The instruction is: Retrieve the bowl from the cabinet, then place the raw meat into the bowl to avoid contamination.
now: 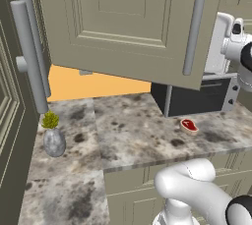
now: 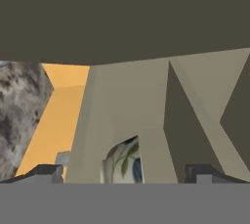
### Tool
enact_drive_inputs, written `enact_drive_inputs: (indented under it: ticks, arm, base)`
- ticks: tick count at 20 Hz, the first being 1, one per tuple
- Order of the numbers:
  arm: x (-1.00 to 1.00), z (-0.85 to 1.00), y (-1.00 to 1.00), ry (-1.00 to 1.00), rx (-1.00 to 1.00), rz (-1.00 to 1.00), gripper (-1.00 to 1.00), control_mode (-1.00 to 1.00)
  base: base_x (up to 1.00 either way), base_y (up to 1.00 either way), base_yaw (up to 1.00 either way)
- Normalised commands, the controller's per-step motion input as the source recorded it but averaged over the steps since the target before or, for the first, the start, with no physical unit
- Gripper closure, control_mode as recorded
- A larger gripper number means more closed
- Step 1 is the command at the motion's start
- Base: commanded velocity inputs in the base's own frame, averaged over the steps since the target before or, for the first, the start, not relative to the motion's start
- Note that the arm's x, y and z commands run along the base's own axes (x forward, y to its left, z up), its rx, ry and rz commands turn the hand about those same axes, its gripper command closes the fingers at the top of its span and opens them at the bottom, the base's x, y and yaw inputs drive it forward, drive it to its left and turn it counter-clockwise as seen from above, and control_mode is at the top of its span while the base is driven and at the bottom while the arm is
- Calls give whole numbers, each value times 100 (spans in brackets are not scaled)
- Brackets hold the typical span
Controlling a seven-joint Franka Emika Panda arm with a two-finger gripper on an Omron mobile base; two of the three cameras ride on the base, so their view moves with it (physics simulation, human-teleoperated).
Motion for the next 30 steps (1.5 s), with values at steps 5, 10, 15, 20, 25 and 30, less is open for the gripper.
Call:
enact_drive_inputs:
  ticks: [5,10,15,20,25,30]
  arm:
    - [-34,0,17,0,0,4,-100,-100]
    - [-55,0,18,0,0,8,-100,-100]
    - [-67,0,26,0,0,13,-100,-100]
    - [-70,0,38,0,0,17,-100,-100]
    - [-59,0,57,0,0,15,-100,-100]
    - [-47,-1,77,0,0,10,-100,-100]
  base:
    - [0,0,0]
    - [0,0,0]
    - [0,0,0]
    - [0,0,0]
    - [0,0,0]
    - [0,0,0]
